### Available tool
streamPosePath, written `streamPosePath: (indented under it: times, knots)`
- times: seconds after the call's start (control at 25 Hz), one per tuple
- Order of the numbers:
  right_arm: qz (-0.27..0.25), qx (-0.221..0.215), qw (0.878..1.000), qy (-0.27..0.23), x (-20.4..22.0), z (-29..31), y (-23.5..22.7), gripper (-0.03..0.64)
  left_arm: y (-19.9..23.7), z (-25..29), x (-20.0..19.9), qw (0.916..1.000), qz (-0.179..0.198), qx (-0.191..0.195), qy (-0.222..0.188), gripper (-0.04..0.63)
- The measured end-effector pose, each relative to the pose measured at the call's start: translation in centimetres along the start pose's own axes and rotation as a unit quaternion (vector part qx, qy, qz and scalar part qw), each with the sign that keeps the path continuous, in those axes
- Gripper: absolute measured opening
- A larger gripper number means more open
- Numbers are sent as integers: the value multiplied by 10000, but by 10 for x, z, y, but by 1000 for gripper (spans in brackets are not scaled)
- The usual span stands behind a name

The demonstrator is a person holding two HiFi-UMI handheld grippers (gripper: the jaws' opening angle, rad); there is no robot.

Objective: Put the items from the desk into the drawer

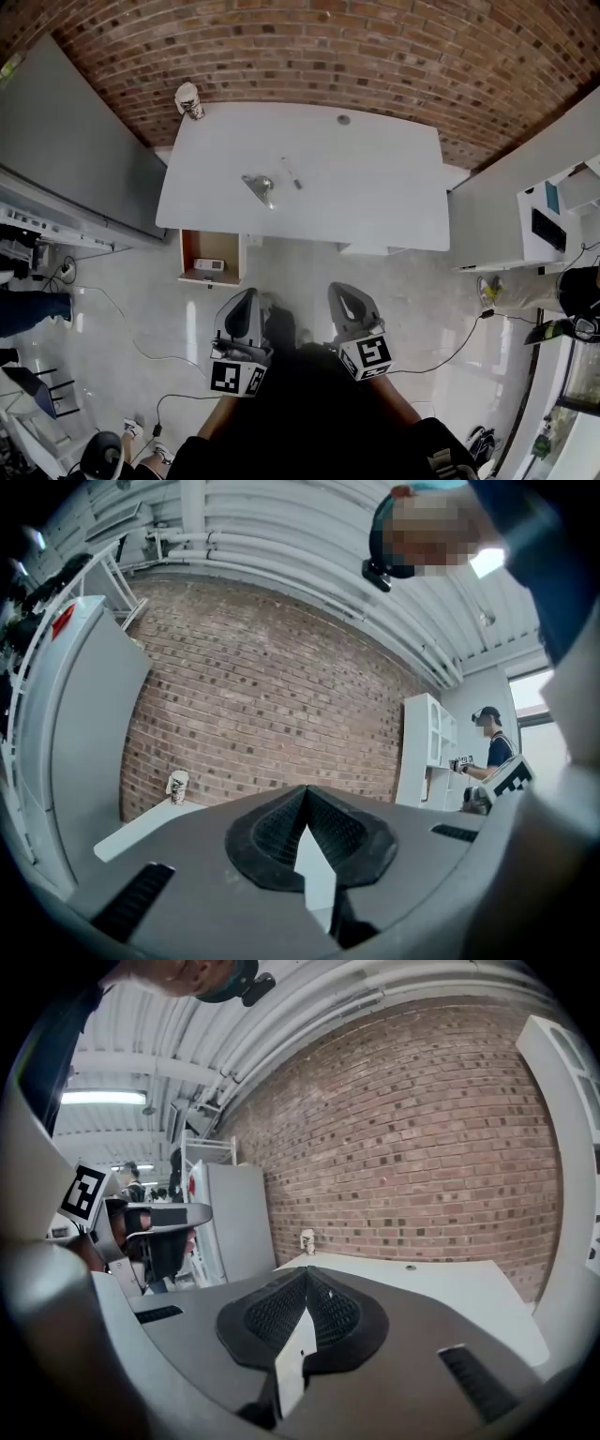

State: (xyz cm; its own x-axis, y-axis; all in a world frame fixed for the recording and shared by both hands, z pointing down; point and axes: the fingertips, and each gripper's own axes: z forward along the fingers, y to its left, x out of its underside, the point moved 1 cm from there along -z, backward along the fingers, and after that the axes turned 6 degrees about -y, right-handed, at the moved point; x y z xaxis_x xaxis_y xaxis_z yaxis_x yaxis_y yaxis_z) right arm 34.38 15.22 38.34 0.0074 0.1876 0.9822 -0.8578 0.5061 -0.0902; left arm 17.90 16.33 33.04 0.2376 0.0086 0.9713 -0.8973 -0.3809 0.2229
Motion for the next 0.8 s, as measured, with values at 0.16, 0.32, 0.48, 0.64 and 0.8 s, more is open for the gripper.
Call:
streamPosePath:
  times: [0.16, 0.32, 0.48, 0.64, 0.8]
  knots:
    - [-37, 52, 10000, 51, -9, 47, -8, 0, 28, 36, -6, 10000, -45, 88, 2, 2]
    - [-3, 159, 9998, 109, -16, 87, -14, 0, 55, 69, -4, 9996, -107, 249, 124, 2]
    - [-46, 243, 9995, 186, -15, 123, -23, 0, 75, 98, -7, 9989, -75, 445, 103, 2]
    - [-130, 201, 9992, 315, -13, 153, -34, 0, 89, 115, -4, 9992, -174, 358, 86, 2]
    - [-196, 36, 9990, 407, -13, 188, -53, 0, 98, 138, -3, 9993, -346, 163, 13, 2]
